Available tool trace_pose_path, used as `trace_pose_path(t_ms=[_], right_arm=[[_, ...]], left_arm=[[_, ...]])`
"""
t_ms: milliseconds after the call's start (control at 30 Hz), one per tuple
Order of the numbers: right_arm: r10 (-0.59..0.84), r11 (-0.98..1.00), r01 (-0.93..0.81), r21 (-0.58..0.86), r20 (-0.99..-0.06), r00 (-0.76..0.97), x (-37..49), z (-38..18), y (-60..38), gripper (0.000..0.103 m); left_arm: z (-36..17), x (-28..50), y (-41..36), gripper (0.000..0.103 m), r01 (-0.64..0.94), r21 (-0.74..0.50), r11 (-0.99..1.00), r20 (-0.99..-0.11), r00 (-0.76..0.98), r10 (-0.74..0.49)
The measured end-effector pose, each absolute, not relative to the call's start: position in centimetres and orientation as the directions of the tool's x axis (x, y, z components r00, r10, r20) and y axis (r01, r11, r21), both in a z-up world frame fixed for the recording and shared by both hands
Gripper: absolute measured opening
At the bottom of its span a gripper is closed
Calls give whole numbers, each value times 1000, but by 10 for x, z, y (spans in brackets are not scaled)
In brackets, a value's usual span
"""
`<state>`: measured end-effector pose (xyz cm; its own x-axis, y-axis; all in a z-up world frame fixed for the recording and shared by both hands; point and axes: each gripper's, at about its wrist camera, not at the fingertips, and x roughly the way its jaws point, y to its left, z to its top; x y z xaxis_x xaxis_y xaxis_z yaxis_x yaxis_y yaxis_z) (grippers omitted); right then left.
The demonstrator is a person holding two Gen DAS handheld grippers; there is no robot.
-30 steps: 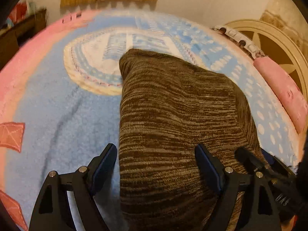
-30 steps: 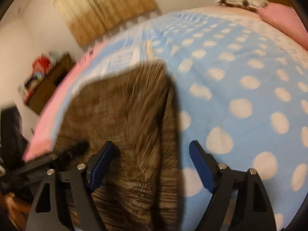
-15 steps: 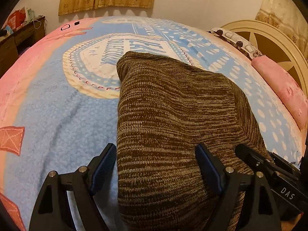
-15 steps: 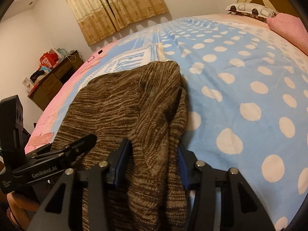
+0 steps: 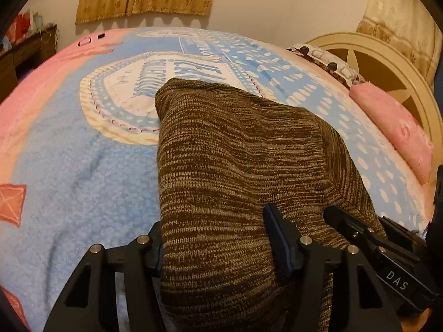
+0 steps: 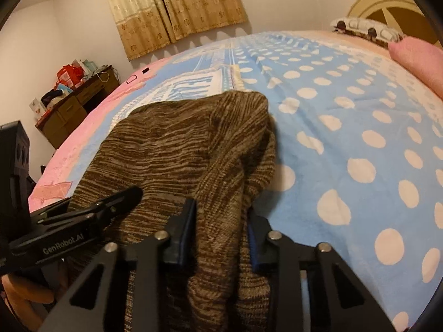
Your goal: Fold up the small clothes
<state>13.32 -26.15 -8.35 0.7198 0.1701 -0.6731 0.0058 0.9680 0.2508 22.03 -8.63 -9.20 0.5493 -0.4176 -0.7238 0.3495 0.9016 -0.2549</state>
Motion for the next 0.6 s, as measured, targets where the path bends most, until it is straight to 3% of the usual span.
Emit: trace_pose_path(t_ms=[600], right_arm=[[289, 911, 7, 413, -651, 702, 142, -94, -285, 39]], left_arm=[[-92, 220, -86, 62, 349, -252, 903, -718, 558, -416]])
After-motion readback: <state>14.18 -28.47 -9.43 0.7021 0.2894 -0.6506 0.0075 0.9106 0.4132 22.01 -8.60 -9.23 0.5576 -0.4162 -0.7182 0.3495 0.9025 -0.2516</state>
